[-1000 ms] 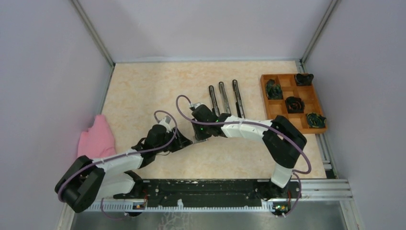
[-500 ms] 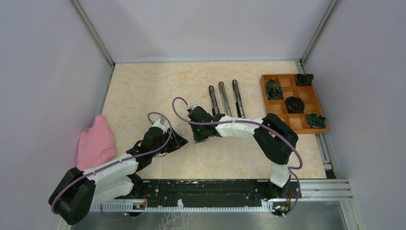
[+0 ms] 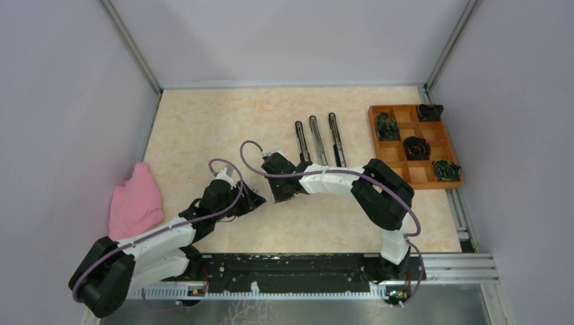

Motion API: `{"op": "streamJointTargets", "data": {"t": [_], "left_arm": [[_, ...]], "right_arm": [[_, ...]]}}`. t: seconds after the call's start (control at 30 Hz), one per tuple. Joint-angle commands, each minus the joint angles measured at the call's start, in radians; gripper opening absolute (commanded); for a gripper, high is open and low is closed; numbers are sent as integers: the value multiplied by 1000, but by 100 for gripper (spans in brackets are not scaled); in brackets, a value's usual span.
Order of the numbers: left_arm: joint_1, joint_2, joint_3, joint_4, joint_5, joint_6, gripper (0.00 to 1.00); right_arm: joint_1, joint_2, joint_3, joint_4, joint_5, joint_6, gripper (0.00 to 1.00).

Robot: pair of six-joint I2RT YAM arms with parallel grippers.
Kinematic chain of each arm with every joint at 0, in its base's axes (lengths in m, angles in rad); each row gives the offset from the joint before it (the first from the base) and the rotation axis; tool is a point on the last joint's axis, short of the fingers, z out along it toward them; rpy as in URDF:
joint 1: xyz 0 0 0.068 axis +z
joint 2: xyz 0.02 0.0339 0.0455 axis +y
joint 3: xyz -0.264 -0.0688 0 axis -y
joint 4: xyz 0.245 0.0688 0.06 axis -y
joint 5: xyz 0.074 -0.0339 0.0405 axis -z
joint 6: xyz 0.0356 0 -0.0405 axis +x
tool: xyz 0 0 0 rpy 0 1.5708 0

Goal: Load the staples into the stapler

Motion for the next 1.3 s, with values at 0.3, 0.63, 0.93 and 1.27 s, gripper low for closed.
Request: {"op": "streamJointTargets", "data": {"t": [0.3, 0.63, 0.93, 1.27], "left_arm": [[5, -2, -11, 13, 3, 1, 55], [58, -21, -23, 81, 67, 11, 55], [171, -80, -36, 164, 207, 72, 55], [212, -132, -49, 295, 347, 120, 54]], "right_arm": [[47, 37, 103, -94, 100, -13, 12], [46, -40, 53, -5, 57, -33, 0], [40, -139, -8, 67, 22, -71, 0], [-44, -302, -172, 289, -204, -96, 0]]}}
